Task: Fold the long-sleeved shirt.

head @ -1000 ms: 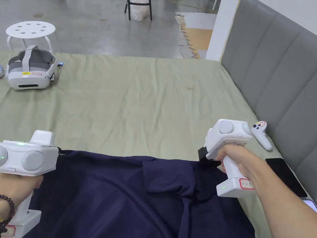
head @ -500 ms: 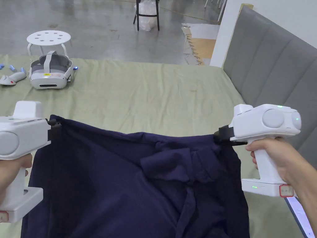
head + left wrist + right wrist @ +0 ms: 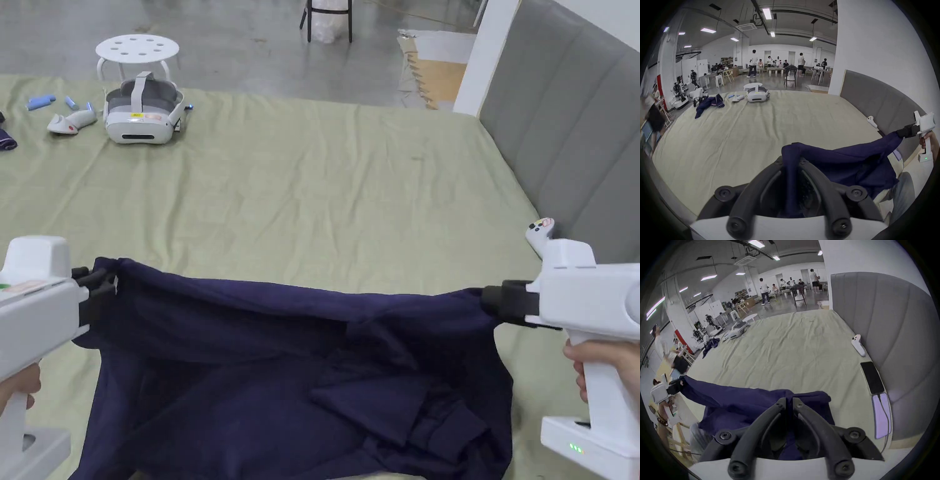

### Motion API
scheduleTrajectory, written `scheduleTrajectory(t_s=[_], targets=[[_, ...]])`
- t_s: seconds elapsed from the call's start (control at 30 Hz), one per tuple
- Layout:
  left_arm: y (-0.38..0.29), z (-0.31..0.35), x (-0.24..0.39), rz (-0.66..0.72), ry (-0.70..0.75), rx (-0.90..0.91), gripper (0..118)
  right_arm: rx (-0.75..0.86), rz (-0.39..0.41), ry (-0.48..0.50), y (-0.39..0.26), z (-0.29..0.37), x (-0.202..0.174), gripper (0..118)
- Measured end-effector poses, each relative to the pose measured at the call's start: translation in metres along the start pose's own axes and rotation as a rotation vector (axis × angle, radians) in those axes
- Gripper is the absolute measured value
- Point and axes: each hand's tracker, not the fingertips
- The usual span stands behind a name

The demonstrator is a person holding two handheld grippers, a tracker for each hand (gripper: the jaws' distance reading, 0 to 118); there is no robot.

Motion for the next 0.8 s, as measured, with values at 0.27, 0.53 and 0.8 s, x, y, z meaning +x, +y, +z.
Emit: scheduleTrajectory(t_s=[0.27,0.53,0.8], targets=[[-0.066,0.033,-0.001,0.049,0.001,-0.106,13,-0.072,-0.022,0.005,-0.078,0.033,0.007,5],[-0.128,0.025,0.014,-0.019,0.038,-0.328,13,-0.283,0.039,-0.073,-0.132,0.006,0.017,5],[-0.142,0.001,0.026,-0.055,0.084,-0.419,14,-0.362,0.110,-0.147,-0.150,-0.048,0.012,5]])
